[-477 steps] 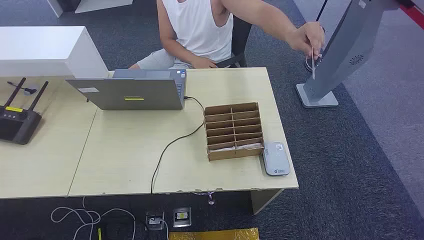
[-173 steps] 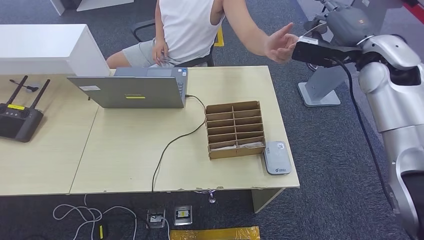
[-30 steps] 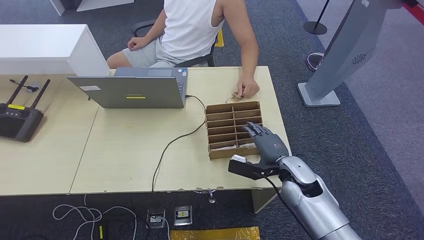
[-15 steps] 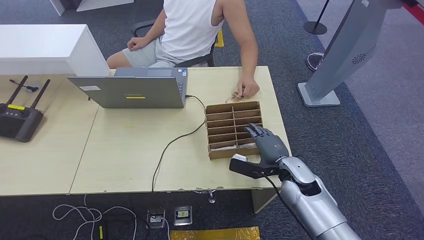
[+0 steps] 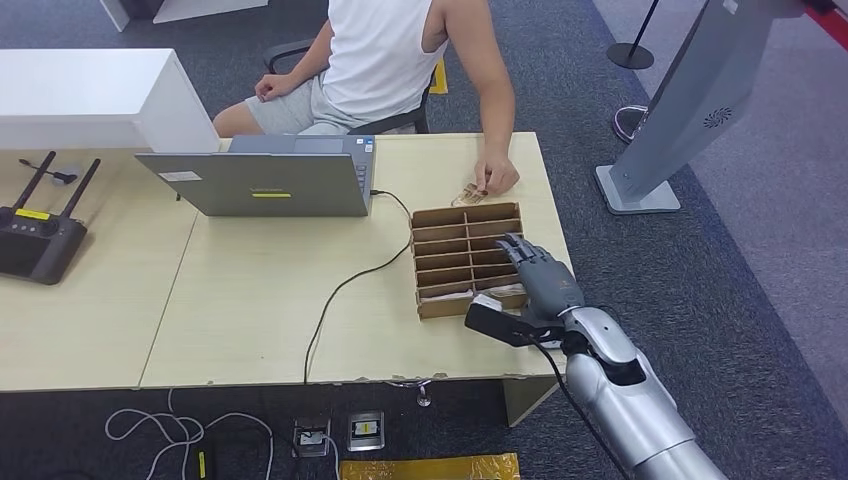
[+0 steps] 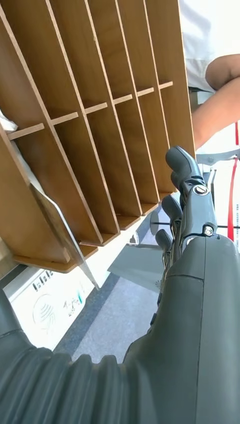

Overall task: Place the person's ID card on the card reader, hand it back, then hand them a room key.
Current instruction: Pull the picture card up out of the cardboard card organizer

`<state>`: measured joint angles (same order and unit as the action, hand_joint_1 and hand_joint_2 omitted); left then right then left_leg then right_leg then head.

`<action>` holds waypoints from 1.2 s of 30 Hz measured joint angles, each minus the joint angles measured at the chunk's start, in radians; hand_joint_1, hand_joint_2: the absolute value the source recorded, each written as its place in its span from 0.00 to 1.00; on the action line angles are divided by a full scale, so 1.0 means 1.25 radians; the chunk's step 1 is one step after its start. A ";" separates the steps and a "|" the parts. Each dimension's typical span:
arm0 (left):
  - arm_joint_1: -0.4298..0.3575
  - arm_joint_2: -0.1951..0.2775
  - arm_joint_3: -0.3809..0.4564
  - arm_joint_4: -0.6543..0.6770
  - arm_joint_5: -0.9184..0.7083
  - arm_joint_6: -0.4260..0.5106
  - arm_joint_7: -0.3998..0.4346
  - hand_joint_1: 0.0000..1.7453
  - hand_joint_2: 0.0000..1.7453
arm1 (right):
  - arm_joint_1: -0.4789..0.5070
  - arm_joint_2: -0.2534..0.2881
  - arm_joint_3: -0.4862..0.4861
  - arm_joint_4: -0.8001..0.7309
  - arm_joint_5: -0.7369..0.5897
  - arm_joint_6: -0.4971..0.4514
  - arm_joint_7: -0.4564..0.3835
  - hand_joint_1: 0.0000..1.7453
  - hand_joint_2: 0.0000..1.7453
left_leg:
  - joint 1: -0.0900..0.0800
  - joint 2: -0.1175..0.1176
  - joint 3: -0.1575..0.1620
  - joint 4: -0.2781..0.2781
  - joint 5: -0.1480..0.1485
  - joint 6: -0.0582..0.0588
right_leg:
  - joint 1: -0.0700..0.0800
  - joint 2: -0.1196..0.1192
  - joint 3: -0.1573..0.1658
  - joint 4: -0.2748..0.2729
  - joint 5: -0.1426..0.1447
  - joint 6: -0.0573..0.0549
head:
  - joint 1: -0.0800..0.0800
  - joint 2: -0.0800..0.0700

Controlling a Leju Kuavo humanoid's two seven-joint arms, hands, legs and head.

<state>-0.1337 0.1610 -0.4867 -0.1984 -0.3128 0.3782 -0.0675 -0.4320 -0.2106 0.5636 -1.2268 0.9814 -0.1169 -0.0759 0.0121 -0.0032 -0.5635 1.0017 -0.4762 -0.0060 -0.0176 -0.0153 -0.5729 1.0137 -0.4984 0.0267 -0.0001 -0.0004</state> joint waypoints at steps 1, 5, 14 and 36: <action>0.000 0.000 0.000 0.000 0.000 0.000 0.000 0.00 0.00 | 0.000 0.000 -0.001 0.000 0.000 0.001 -0.001 0.00 1.00 | 0.000 0.000 0.000 0.000 0.000 0.000 | 0.000 0.000 0.000 0.000 0.000 0.000 | 0.000 0.000; 0.000 0.000 0.000 0.000 -0.001 0.000 0.000 0.00 0.00 | 0.000 0.000 -0.001 0.000 -0.002 0.005 -0.006 0.00 1.00 | 0.000 0.000 0.000 0.000 0.000 0.000 | 0.000 0.000 0.000 0.000 0.000 0.000 | 0.000 0.000; -0.001 0.000 0.000 0.000 -0.003 0.001 0.000 0.00 0.00 | 0.000 0.000 0.000 0.000 -0.003 0.014 -0.008 0.00 1.00 | 0.000 0.000 0.000 0.000 0.000 0.000 | 0.000 0.000 0.000 0.000 0.000 0.000 | 0.000 0.000; -0.003 0.003 0.000 0.000 -0.006 0.000 0.000 0.00 0.00 | 0.001 -0.002 0.000 0.003 -0.035 0.040 0.000 0.99 1.00 | 0.000 0.000 0.000 0.000 0.000 0.000 | 0.000 0.000 0.000 0.000 0.000 0.000 | 0.000 0.000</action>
<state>-0.1378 0.1644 -0.4864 -0.1984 -0.3204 0.3788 -0.0679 -0.4310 -0.2131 0.5638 -1.2235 0.9374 -0.0675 -0.0753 0.0121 -0.0031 -0.5634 1.0017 -0.4762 -0.0060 -0.0175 -0.0151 -0.5730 1.0137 -0.4985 0.0267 0.0000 -0.0004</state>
